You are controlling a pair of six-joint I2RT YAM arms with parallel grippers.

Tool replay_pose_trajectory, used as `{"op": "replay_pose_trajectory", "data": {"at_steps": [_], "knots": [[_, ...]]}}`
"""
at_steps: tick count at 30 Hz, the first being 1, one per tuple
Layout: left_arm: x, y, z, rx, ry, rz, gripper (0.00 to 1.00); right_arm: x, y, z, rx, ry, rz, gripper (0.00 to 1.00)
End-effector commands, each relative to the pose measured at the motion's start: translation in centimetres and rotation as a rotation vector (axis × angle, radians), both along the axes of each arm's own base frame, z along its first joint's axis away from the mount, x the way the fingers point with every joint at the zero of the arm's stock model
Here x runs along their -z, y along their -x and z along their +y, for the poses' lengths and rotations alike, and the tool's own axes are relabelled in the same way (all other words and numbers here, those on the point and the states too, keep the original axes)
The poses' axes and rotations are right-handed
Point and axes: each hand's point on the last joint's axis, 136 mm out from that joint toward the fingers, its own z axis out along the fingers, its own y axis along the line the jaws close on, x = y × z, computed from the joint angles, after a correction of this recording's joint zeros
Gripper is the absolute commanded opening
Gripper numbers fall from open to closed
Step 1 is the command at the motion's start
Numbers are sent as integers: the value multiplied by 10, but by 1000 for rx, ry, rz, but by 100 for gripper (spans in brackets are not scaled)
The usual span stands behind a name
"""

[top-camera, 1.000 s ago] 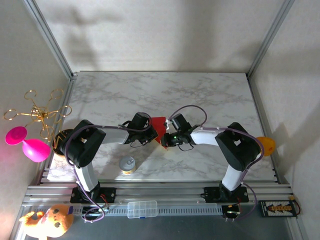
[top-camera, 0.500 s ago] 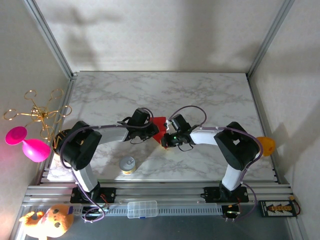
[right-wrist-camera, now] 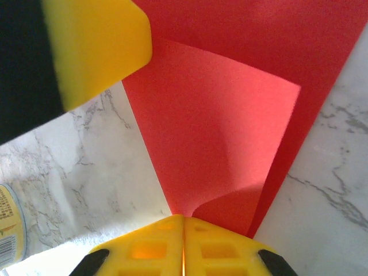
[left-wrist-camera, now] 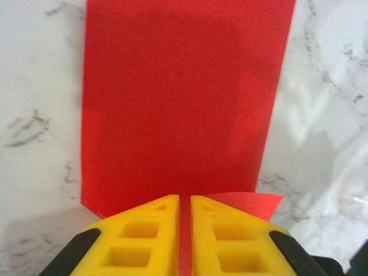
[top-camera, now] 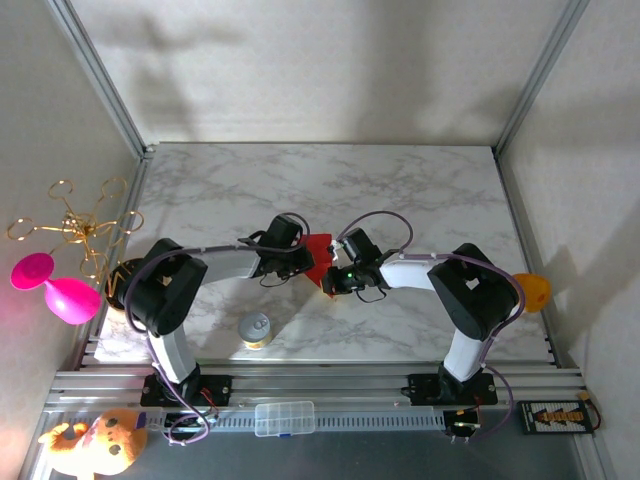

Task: Fold a paper plane with a square sheet of paper (pick it up from the middle)
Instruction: Third fold the triangle at the center of the table.

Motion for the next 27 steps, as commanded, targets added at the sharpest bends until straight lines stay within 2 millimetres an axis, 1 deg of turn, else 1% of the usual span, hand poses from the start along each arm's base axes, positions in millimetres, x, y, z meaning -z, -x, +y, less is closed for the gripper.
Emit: {"op": "replay_pose_trajectory", "data": {"at_steps": [1,6,10,13,15,17,19,21,22,24,27], "knots": [[12,-6,18,10,-97,3,13,42,17,-33,16,175,83,9],[22,-10,31,27,-137,4,12,45,20,-37,12,192,89,9],[34,-14,49,32,-159,34,12,47,23,-40,12,203,97,9],[35,-21,63,19,-169,35,12,48,24,-41,9,205,99,9],[27,-29,68,4,-164,16,12,48,25,-41,8,208,101,9],[9,-40,68,-5,-141,-22,13,48,24,-41,8,207,102,9],[-16,-48,61,-3,-102,-73,13,46,23,-39,9,201,101,9],[-36,-51,53,-8,-47,-109,13,45,22,-39,9,199,98,9],[-44,-50,50,-12,-19,-124,13,44,22,-38,11,197,95,9],[-54,-45,44,-22,17,-141,13,43,21,-37,15,192,94,8],[-55,-31,29,-12,57,-140,12,41,19,-34,19,181,94,8]]}}
